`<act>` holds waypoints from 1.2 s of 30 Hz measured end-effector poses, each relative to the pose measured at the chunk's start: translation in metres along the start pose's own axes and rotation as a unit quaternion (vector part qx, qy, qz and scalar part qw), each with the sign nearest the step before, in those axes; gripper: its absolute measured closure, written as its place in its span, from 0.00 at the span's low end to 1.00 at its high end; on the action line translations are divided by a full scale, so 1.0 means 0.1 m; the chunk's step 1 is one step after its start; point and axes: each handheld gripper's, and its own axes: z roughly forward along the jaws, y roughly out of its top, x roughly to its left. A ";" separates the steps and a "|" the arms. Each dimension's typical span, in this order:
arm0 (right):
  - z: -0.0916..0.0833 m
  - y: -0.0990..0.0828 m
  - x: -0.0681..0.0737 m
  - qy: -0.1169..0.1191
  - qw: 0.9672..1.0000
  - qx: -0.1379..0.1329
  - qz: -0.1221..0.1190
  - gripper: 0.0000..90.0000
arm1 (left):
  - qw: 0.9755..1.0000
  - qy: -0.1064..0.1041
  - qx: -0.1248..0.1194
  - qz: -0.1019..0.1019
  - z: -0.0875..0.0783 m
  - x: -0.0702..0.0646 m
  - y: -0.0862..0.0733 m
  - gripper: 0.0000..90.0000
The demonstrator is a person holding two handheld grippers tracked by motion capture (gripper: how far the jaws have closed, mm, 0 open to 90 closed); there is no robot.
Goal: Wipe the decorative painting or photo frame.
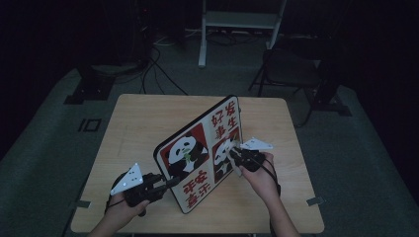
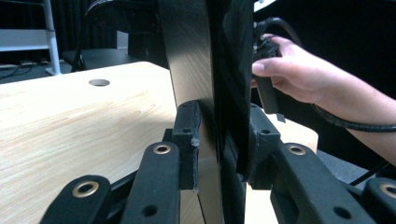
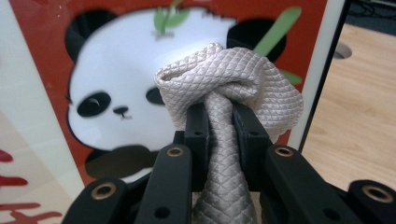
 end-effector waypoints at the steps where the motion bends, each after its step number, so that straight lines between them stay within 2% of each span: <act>1: 0.01 -0.02 0.00 0.000 1.000 0.003 0.000 0.87 | 1.000 0.000 0.000 0.000 0.00 0.00 0.00 0.79; 16: 0.13 -0.30 -0.06 0.004 0.999 0.041 0.012 0.87 | 1.000 -0.003 0.000 -0.001 0.01 0.00 0.00 0.79; 25: 0.18 -0.39 -0.09 0.002 0.998 0.061 0.014 0.87 | 1.000 -0.005 -0.002 -0.007 0.01 0.00 0.00 0.79; 36: 0.25 -0.49 -0.13 0.002 0.996 0.085 0.019 0.87 | 1.000 -0.002 0.000 -0.004 0.02 0.00 0.00 0.79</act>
